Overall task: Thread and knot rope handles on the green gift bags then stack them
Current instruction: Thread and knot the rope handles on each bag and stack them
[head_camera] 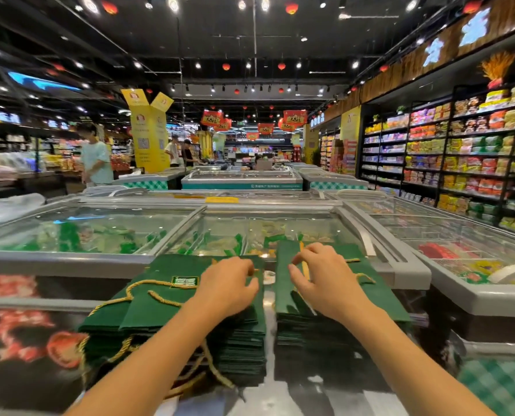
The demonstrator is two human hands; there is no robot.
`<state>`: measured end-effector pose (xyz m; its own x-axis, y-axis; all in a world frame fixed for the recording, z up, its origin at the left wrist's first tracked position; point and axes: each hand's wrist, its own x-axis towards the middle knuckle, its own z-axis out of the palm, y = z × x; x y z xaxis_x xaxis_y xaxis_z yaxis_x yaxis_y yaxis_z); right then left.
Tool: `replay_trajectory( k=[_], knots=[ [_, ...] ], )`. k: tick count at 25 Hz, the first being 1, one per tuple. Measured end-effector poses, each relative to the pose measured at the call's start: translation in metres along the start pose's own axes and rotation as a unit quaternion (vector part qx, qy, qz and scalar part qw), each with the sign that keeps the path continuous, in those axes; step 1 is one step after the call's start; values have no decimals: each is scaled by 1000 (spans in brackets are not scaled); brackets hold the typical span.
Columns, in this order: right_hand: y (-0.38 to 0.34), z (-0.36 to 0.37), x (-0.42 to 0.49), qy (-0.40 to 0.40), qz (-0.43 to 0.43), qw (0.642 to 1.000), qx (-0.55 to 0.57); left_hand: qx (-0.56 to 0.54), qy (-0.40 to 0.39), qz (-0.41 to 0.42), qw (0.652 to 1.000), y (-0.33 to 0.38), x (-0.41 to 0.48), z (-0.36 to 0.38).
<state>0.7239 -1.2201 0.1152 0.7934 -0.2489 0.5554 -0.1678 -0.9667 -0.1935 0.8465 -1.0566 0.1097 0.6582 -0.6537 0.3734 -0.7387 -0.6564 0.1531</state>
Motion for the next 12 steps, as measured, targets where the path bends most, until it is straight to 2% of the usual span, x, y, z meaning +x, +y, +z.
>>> replay_trajectory(
  k=[4, 7, 9, 12],
  knots=[
    [-59, 15, 5, -125, -32, 989, -69, 25, -1, -119, 993, -78, -39, -36],
    [-81, 30, 6, -217, -3, 969, -116, 56, -12, -197, 979, -122, -66, -47],
    [-87, 40, 4, -239, 11, 964, -119, 12, -31, -224, 974, -139, -80, -50],
    [-93, 49, 2, -224, 29, 963, -148, -92, -29, -220, 971, -142, -93, -51]
  ],
)
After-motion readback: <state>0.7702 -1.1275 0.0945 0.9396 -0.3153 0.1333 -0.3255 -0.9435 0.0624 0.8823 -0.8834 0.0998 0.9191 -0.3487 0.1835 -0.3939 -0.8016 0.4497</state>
